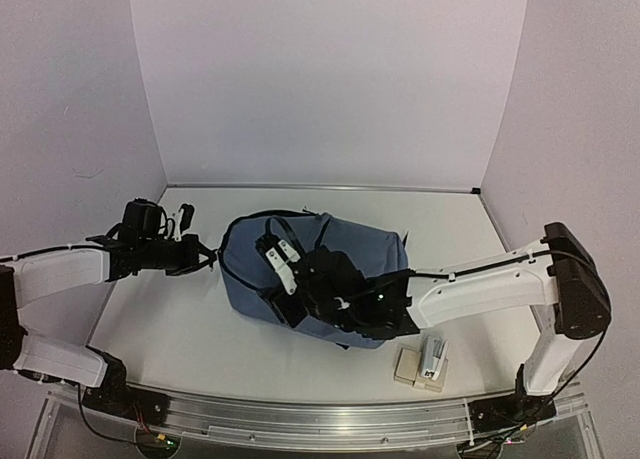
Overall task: Pack the student bag
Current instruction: Zip the student bag at the center of the board.
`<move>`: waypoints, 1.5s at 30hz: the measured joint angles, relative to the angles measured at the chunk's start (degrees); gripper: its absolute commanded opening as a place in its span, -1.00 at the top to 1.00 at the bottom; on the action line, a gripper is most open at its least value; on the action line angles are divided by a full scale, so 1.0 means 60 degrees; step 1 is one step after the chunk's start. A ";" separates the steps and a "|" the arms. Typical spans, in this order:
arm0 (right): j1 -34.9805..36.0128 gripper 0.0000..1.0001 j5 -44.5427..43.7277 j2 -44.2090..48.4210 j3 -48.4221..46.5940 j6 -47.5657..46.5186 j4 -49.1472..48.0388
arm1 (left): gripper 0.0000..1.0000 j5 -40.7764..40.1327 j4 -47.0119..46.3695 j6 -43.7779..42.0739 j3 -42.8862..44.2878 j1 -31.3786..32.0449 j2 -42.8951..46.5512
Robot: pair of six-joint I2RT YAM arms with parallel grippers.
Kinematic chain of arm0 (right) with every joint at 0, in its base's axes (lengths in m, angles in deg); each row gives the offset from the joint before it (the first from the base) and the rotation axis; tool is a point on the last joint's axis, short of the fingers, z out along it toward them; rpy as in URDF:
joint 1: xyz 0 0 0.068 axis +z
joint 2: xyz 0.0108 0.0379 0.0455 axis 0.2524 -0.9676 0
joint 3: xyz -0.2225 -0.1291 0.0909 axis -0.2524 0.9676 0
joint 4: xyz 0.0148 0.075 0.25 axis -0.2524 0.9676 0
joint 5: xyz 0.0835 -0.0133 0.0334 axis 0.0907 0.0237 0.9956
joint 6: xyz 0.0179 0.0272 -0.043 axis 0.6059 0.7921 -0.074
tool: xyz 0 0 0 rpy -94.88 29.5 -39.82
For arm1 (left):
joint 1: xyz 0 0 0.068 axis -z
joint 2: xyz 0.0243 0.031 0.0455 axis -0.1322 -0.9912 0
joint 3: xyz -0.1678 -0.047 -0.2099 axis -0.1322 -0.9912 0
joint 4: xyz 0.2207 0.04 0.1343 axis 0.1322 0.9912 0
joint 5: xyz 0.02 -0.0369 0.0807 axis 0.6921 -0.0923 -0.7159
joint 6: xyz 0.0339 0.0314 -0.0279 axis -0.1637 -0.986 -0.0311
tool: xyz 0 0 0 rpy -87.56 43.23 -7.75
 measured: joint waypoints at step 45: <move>-0.0210 0.55 0.0921 -0.3233 -0.2567 -0.1511 -0.0465 | 1.00 -0.2191 0.1069 0.0234 -0.0009 0.0165 0.1108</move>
